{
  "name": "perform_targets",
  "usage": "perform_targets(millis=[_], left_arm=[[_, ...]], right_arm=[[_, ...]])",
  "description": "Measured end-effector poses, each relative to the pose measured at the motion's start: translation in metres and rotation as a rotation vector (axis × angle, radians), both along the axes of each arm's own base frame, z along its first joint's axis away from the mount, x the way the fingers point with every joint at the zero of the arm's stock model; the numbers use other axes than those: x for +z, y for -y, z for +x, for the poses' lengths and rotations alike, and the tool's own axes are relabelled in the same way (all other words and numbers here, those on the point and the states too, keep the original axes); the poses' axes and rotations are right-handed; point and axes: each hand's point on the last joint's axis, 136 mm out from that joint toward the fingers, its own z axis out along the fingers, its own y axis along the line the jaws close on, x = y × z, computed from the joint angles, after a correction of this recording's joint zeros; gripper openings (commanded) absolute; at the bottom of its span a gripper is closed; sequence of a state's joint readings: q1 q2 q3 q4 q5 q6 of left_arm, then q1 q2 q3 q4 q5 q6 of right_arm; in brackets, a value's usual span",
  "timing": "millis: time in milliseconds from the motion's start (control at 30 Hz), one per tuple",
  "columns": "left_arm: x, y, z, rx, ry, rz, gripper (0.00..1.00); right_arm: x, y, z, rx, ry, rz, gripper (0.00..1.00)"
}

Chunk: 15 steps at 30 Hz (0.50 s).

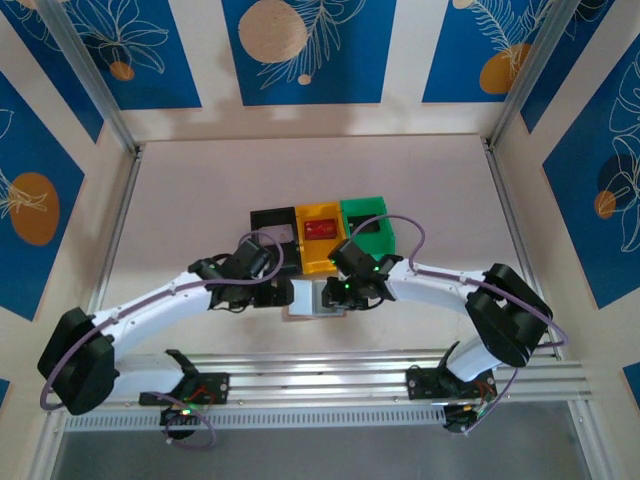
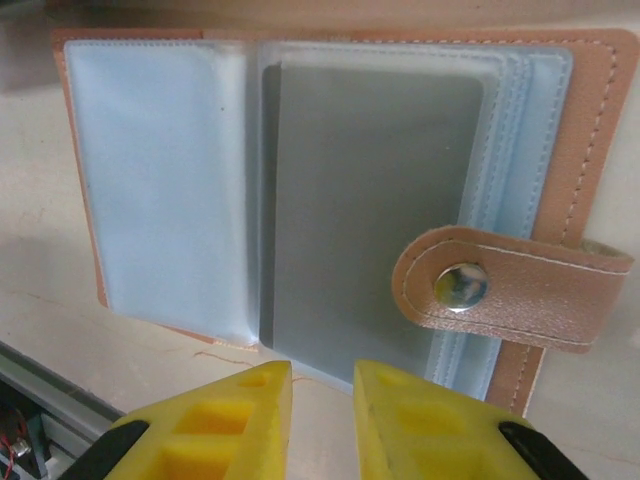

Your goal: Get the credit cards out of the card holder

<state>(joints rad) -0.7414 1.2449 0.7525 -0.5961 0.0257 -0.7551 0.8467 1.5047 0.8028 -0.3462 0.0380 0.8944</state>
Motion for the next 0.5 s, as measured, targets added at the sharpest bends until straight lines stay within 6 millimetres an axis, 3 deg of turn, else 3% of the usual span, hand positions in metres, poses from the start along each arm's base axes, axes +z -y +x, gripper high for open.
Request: perform_targets(millis=[300, 500], left_arm=[[-0.031, -0.005, -0.012, 0.006, -0.088, 0.127, 1.00], [-0.042, -0.005, -0.013, 0.018, -0.121, 0.170, 1.00]], right_arm=[[-0.003, 0.007, 0.003, -0.031, 0.013, -0.041, 0.25], [-0.005, 0.011, 0.003, -0.038, 0.015, -0.063, 0.25]])
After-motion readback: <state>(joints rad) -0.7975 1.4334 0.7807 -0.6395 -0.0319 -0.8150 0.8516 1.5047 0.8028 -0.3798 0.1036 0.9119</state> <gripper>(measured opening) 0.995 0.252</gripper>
